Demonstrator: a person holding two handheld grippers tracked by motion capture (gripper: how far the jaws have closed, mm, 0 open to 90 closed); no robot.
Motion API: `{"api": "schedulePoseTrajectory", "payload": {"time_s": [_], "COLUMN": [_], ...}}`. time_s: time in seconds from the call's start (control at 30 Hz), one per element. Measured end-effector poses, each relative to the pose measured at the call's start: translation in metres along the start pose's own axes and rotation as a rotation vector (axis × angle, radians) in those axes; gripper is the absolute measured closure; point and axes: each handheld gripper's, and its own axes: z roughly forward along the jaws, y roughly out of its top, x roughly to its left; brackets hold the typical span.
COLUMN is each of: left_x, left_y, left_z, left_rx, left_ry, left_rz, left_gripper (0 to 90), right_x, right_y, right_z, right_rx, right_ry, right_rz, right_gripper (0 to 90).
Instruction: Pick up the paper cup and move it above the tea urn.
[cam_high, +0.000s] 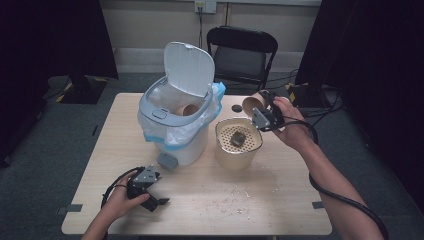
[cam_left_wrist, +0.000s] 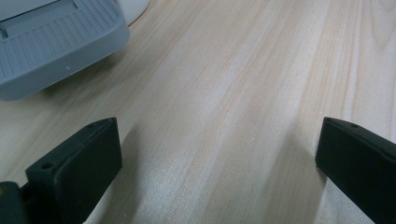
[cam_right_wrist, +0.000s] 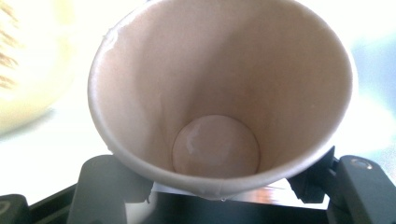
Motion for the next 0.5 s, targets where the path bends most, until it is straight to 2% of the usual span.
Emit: {"api": "schedulePoseTrajectory", "payload": {"time_s": [0.03, 0.1, 0.13, 0.17, 0.27, 0.37, 0.4, 0.5], "left_x": [0.0, 0.0, 0.0, 0.0, 0.0, 0.0, 0.0, 0.0], "left_y": [0.0, 0.0, 0.0, 0.0, 0.0, 0.0, 0.0, 0.0], "left_z": [0.0, 0.0, 0.0, 0.0, 0.0, 0.0, 0.0, 0.0], "left_rx": [0.0, 0.0, 0.0, 0.0, 0.0, 0.0, 0.0, 0.0], "left_ry": [0.0, 0.0, 0.0, 0.0, 0.0, 0.0, 0.0, 0.0], "left_rz": [0.0, 0.0, 0.0, 0.0, 0.0, 0.0, 0.001, 0.0], "left_gripper": [0.0, 0.0, 0.0, 0.0, 0.0, 0.0, 0.0, 0.0], "right_x": [0.0, 0.001, 0.001, 0.0, -0.002, -0.007, -0.008, -0.01], "right_y": [-0.002, -0.008, -0.01, -0.014, -0.022, -0.029, -0.03, -0.034], "right_z": [0.001, 0.003, 0.004, 0.005, 0.008, 0.011, 0.011, 0.013], "right_rx": [-0.008, -0.015, -0.031, -0.045, -0.073, -0.099, -0.102, -0.125], "right_ry": [0.041, 0.145, 0.172, 0.23, 0.295, 0.333, 0.326, 0.352], "right_rz": [0.065, 0.232, 0.271, 0.353, 0.502, 0.648, 0.676, 0.768], "right_gripper": [36.6, 36.6, 36.6, 36.5, 36.4, 36.3, 36.3, 36.3]}}
